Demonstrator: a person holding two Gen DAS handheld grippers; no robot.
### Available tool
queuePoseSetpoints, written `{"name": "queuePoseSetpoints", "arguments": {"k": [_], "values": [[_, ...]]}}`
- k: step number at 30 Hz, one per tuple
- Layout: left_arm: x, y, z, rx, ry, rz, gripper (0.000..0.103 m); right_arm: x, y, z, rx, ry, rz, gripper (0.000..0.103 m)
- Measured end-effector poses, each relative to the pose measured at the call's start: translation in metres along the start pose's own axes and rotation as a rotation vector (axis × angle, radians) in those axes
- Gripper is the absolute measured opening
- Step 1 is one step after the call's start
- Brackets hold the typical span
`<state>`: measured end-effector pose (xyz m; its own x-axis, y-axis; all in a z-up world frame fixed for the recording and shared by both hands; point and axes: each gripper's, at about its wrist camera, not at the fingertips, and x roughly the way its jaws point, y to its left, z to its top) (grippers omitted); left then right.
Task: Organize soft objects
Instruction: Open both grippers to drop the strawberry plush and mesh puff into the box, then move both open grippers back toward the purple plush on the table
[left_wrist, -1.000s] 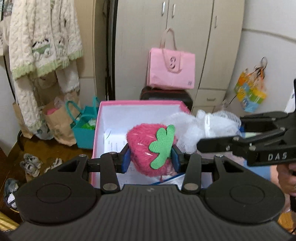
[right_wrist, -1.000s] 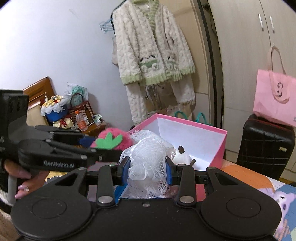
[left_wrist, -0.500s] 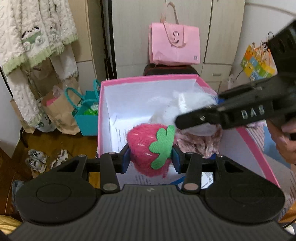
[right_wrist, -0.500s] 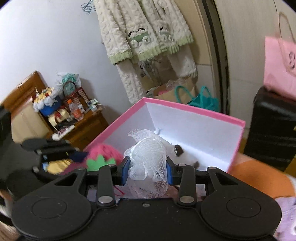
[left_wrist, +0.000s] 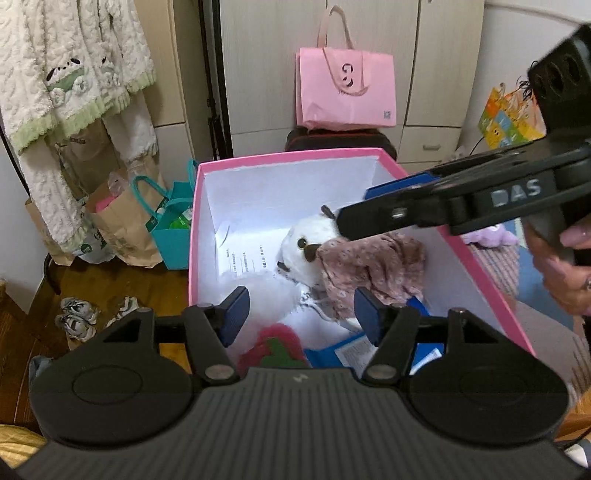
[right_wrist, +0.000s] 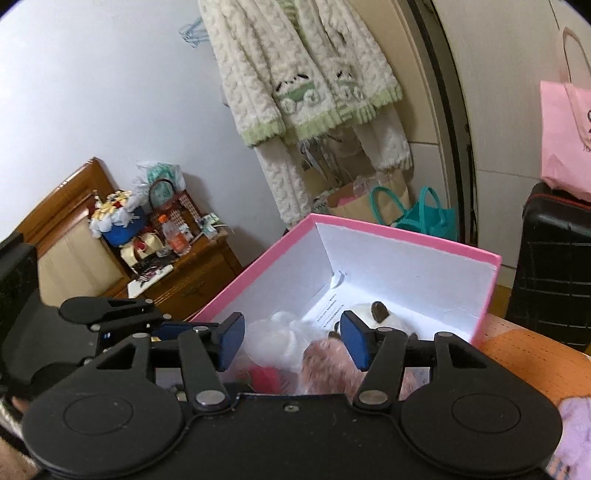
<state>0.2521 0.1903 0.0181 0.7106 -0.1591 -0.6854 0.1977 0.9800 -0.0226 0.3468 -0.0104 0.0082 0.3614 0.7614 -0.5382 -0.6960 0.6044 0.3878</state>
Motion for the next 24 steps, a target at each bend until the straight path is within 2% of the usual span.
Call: {"name": "queuePoseSetpoints", "arguments": {"k": [11,18,24], "values": [[-0.056,-0.015,-0.019,0.009,-0.038,-0.077,0.063,-0.077,0.034,-0.03,-0.139,-0.042,-0.102,0.066],[-0.087,-0.039,-0.027,0.072,-0.054,-0.098,0.066,-0.114,0.062,-0.051,-0.226,-0.043,-0.156,0.071],[-0.107,-0.063,-0.038,0.135,-0.051,-0.125,0.066,-0.144,0.073,-0.069,-0.237,-0.034,-0.214,0.077]]}}
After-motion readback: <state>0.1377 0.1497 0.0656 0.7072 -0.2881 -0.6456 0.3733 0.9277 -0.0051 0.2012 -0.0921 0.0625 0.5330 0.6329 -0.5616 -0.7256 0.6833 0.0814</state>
